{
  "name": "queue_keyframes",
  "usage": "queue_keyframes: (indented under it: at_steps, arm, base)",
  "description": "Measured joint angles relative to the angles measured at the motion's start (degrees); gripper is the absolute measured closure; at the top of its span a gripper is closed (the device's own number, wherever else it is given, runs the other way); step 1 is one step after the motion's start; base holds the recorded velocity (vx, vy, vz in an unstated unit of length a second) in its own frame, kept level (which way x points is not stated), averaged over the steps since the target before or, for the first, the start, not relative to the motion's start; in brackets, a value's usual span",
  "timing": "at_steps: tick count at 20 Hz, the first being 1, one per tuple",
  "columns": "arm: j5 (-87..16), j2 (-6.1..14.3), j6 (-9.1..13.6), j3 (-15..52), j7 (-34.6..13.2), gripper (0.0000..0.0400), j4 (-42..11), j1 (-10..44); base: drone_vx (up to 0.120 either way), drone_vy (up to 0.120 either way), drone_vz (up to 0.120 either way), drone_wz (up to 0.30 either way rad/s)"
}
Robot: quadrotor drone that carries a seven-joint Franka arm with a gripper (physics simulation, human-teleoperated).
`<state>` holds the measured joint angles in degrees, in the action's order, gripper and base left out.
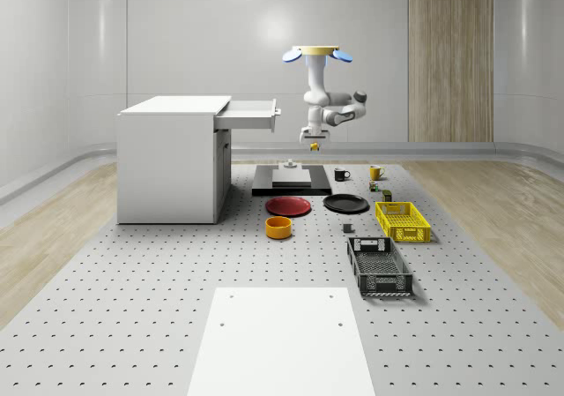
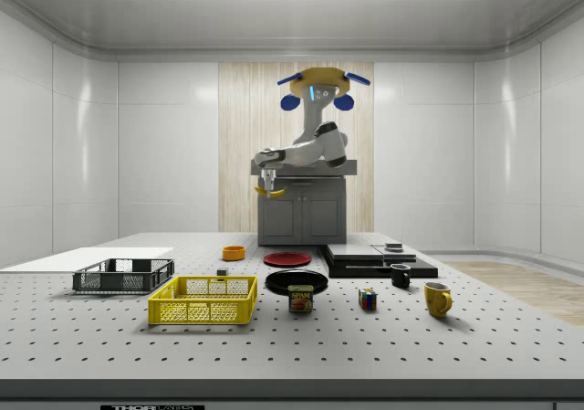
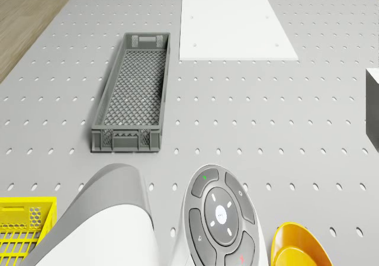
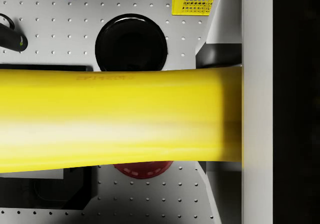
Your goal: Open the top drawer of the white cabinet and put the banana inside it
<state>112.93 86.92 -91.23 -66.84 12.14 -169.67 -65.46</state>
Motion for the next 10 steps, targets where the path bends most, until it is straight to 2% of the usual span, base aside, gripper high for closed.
queue_keyframes:
  at_steps: [3, 9, 10]
  arm:
    - [0.0, 0.0, 0.0, 0.0, 0.0, 0.0208, 0.0, 0.0]
    - [0.0, 0.0, 0.0, 0.0, 0.0, 0.0208, 0.0, 0.0]
    - [0.0, 0.0, 0.0, 0.0, 0.0, 0.0208, 0.0, 0.0]
  base:
    - [-0.12, 0.0, 0.12, 0.0]
    - [-0.12, -0.08, 0.12, 0.0]
    - [-0.12, 0.0, 0.12, 0.0]
